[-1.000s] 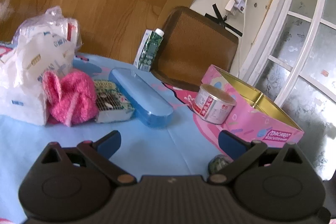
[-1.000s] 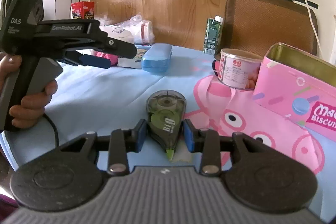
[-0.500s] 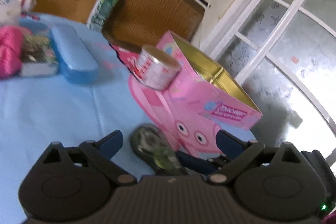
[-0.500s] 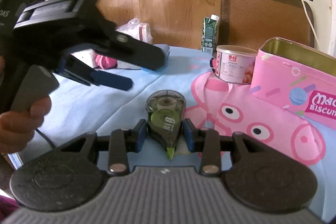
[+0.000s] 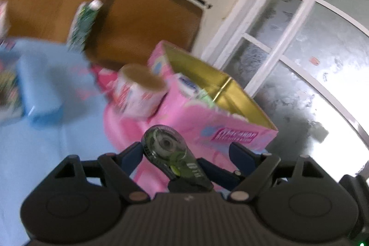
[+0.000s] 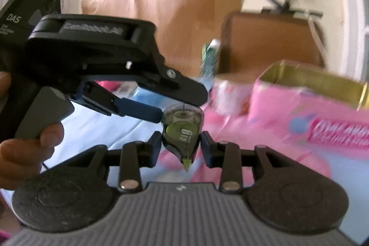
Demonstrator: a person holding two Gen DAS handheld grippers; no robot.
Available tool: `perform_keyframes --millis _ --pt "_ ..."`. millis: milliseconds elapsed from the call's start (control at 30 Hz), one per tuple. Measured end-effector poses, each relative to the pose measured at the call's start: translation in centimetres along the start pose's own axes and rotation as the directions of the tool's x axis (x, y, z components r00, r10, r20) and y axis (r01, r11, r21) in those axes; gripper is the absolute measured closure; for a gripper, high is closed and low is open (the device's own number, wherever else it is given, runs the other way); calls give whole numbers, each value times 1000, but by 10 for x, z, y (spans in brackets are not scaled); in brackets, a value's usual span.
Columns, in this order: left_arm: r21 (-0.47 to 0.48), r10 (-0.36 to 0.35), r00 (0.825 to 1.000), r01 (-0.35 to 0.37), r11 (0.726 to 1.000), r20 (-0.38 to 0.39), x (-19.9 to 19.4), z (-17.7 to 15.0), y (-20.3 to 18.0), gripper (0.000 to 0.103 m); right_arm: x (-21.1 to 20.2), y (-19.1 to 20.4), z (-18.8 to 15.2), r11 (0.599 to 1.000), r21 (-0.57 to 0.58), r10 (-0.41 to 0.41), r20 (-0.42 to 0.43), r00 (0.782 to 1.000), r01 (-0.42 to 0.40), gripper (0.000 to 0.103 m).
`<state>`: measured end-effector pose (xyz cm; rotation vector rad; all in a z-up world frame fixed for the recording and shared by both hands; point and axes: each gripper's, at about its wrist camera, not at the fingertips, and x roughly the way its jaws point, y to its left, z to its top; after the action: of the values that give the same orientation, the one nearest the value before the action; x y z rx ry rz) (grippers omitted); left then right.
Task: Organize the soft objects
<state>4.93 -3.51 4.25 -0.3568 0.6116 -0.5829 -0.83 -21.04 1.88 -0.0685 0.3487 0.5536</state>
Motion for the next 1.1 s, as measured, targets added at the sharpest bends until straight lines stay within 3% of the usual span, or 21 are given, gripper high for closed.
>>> perform_keyframes --millis 300,433,567,667,800,933,1000,1100 --pt "54 -102 995 103 993 -17 75 57 -40 19 4 -58 33 983 10 -186 109 977 186 63" --pt "81 -108 993 112 990 -45 107 65 -53 19 16 -91 39 969 60 -247 100 964 242 63" --pt "104 -71 997 74 992 -39 124 68 -60 20 35 -110 39 955 81 -292 81 953 286 63" --pt "81 -84 996 85 993 -16 110 64 -52 18 50 -122 35 919 95 -388 54 920 382 58" --pt "105 -78 996 74 992 35 64 46 -30 15 33 -131 27 911 231 -361 51 931 340 59" --pt "67 -25 998 21 998 58 9 15 14 15 16 -114 25 915 245 -355 105 929 322 58" --pt "35 49 995 -52 998 83 -20 -2 39 15 11 -103 28 933 238 -307 129 943 271 58" --pt "-36 168 977 -165 986 128 -56 -15 72 15 24 -76 41 974 192 -144 98 985 123 58"
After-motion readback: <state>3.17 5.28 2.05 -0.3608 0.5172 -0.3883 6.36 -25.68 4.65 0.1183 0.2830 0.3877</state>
